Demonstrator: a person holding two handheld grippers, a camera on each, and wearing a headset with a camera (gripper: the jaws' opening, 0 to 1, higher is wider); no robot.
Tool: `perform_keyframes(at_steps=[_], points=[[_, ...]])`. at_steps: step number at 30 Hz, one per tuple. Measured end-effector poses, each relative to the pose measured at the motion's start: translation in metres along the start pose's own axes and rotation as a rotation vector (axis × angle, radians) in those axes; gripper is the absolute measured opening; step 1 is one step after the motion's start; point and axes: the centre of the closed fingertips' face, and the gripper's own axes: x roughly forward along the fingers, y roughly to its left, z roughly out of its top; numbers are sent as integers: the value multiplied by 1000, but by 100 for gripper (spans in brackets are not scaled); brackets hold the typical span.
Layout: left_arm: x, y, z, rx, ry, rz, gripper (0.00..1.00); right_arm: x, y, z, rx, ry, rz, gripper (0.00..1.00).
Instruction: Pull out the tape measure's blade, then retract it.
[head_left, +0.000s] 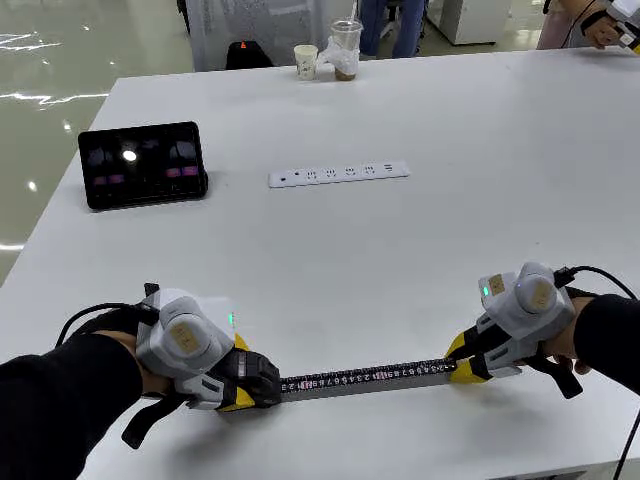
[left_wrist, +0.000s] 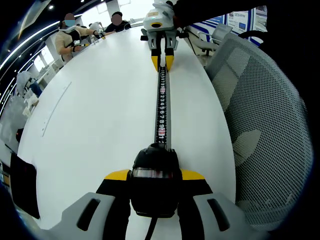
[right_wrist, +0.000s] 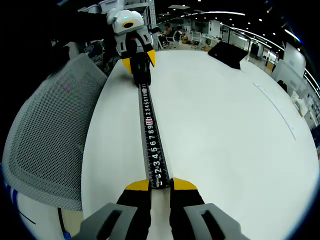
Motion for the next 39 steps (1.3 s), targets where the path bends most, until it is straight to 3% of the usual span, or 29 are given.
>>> perform_keyframes(at_steps=[8, 11, 18, 25, 32, 39], points=[[1, -1, 0, -8, -3, 4, 30, 1, 0, 0, 19, 6, -6, 11], [1, -1, 0, 2, 25, -6, 30, 2, 0, 1, 2, 25, -5, 12], [2, -1, 1, 14, 31, -7, 31, 2, 0, 0, -27, 57, 3, 12], [1, 5, -2, -36, 36, 5, 36, 3, 0, 2, -3, 65, -14, 13], [-2, 5, -3, -42, 48, -4, 35, 2, 2, 2, -48, 92, -27, 13], [-10, 12, -4, -73, 42, 2, 43, -4, 1, 8, -80, 104, -28, 14]])
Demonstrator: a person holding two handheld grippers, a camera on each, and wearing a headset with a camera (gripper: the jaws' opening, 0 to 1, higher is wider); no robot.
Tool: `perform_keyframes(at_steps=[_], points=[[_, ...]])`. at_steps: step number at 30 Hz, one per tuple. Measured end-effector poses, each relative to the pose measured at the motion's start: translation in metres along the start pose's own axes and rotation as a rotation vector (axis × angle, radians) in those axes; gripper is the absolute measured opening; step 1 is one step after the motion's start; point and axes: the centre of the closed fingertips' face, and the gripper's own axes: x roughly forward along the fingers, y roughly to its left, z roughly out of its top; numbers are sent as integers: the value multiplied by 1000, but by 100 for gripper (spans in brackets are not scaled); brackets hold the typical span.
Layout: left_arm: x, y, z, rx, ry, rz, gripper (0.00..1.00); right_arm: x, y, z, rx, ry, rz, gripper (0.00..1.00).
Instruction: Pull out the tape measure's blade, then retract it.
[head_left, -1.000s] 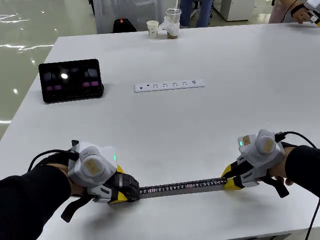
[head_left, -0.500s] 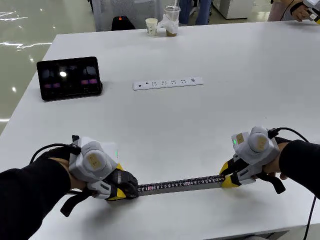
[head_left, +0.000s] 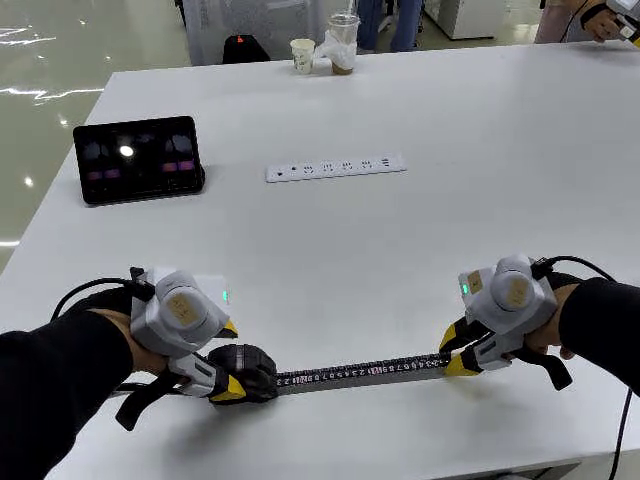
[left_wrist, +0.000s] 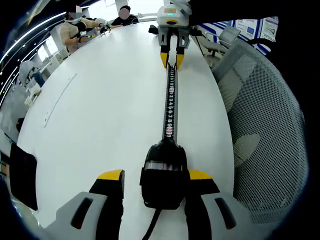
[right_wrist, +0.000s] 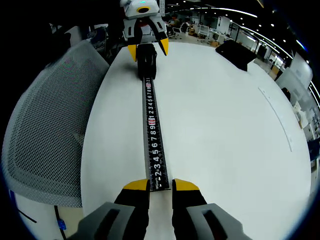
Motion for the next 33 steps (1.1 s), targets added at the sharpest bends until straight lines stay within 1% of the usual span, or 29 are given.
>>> perform_keyframes(at_steps=[4, 6, 10, 13, 15, 17, 18, 21, 22, 24, 26, 28, 29, 31, 33], points=[[-1, 0, 0, -24, -11, 6, 45, -2, -1, 3, 5, -6, -10, 15], [-2, 1, 0, -35, -17, 10, 45, -5, -1, 5, 22, -16, -15, 16], [-7, 3, 1, -75, -46, 22, 47, -9, -1, 7, 47, -38, -34, 19], [-10, 6, 0, -102, -58, 32, 49, -11, -2, 5, 67, -47, -50, 21], [-12, 5, 0, -128, -68, 26, 53, -13, -4, 3, 94, -58, -65, 22], [-13, 3, 3, -164, -98, 13, 58, -16, -4, 3, 114, -71, -74, 22], [-14, 3, 2, -162, -99, 15, 59, -17, -4, 3, 124, -74, -78, 22], [-16, 4, 2, -177, -110, 25, 61, -19, -4, 2, 169, -90, -95, 25], [-17, 5, 2, -195, -118, 29, 61, -21, -5, 2, 190, -102, -104, 27], [-18, 7, 1, -225, -131, 36, 62, -24, -7, 4, 208, -122, -124, 30], [-19, 10, -1, -252, -141, 60, 64, -27, -8, 5, 227, -147, -150, 32], [-20, 15, -10, -315, -129, 99, 67, -29, -8, 5, 250, -169, -170, 35], [-20, 17, -12, -338, -139, 115, 69, -31, -8, 5, 262, -183, -181, 37], [-22, 17, -14, -365, -154, 128, 74, -32, -7, 5, 284, -198, -189, 38], [-24, 15, -18, -392, -164, 143, 74, -33, -4, 5, 295, -203, -205, 39]])
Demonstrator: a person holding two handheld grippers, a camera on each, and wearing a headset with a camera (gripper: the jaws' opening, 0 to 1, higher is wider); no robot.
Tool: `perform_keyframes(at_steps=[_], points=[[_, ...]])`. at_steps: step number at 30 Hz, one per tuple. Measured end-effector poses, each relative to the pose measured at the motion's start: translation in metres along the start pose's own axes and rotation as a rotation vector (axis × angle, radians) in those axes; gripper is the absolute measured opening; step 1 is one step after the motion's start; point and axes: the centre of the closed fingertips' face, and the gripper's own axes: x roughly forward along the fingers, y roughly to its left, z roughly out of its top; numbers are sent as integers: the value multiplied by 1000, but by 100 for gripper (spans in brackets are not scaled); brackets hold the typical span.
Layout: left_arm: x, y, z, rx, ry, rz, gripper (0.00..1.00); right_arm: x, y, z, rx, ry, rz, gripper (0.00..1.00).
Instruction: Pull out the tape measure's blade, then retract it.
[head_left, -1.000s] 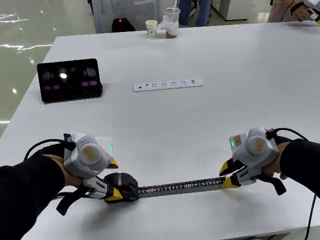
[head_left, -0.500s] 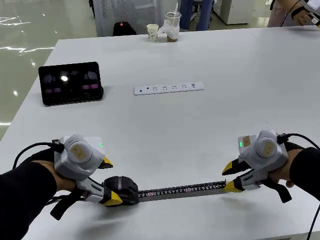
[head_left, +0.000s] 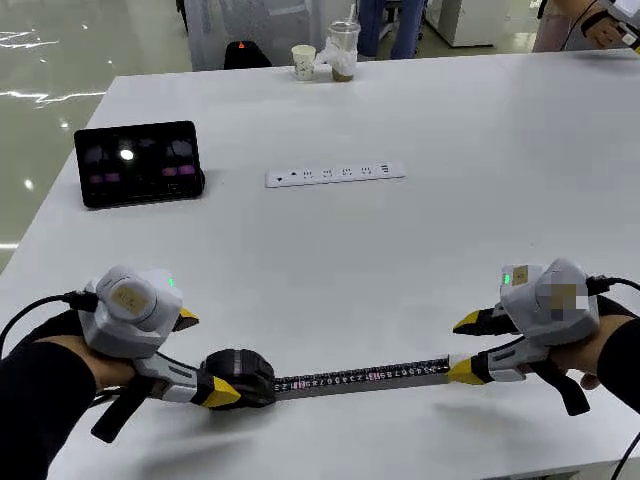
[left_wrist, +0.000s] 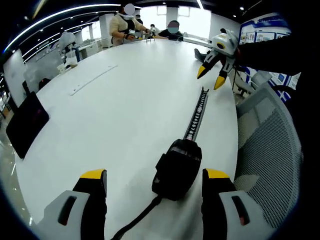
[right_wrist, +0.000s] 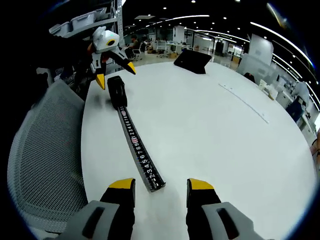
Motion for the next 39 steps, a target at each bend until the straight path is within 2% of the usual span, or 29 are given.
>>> perform_keyframes(at_steps=[8, 10, 14, 19, 21, 24, 29, 33, 37, 39], points=[[-14, 0, -12, -113, -81, 36, 77, -8, 4, -8, 57, -39, -54, 44], [-18, 2, -16, -118, -93, 58, 78, -11, 5, -10, 78, -51, -70, 46], [-30, 9, -18, -176, -157, 116, 81, -17, 7, -13, 79, -78, -111, 47], [-42, 9, -33, -193, -165, 163, 85, -23, 12, -24, 120, -82, -130, 52], [-44, 8, -40, -253, -174, 167, 85, -26, 14, -28, 129, -82, -150, 55], [-47, 9, -46, -294, -193, 174, 87, -32, 11, -32, 155, -101, -180, 55], [-54, 8, -54, -308, -207, 208, 87, -40, 11, -37, 209, -114, -211, 63], [-62, 6, -58, -314, -220, 229, 88, -47, 17, -39, 222, -127, -237, 67], [-63, -4, -64, -291, -209, 213, 99, -54, 22, -39, 247, -156, -254, 70], [-65, -6, -65, -271, -208, 215, 99, -57, 24, -39, 252, -164, -266, 73]])
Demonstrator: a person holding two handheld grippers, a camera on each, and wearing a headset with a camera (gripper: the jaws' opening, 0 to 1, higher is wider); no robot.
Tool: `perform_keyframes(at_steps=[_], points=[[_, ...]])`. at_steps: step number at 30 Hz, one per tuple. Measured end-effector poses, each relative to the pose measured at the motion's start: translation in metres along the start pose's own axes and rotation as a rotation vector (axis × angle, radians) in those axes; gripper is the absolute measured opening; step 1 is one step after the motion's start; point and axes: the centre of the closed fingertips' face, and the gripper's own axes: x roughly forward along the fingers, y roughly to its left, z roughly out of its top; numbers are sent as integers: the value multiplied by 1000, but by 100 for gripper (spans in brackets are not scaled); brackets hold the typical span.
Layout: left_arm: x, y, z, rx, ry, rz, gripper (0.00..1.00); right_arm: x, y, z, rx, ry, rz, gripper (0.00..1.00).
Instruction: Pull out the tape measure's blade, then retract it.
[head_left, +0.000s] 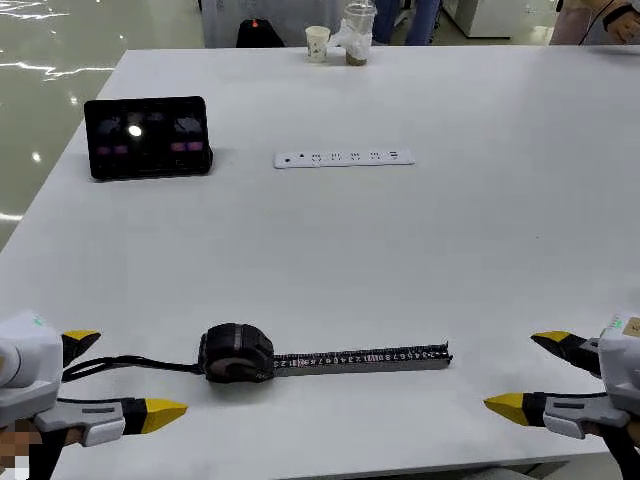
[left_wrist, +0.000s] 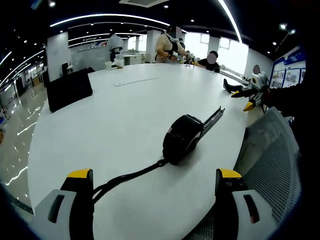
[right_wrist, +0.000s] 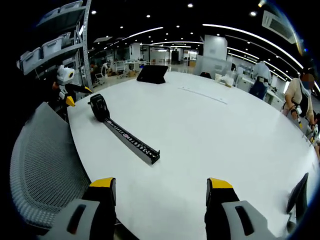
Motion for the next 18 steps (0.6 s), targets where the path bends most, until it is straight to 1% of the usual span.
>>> perform_keyframes(at_steps=[4, 6, 9, 11, 15, 18], points=[[-4, 1, 0, -8, -15, 5, 99, -6, 1, -2, 4, -8, -16, 80], [-5, 2, -2, -7, -7, 11, 99, -8, 0, -3, 3, -7, -18, 83], [-6, 4, -7, 29, 3, 32, 99, -11, -4, -6, -10, -8, -21, 89], [-7, 7, -9, 38, 16, 55, 99, -12, -2, -10, -16, 0, -26, 94], [-10, 7, -7, 24, -3, 61, 99, -15, -5, -17, 24, 5, -26, 99], [-11, 5, -5, 24, -10, 57, 99, -16, -5, -18, 19, 4, -26, 99]])
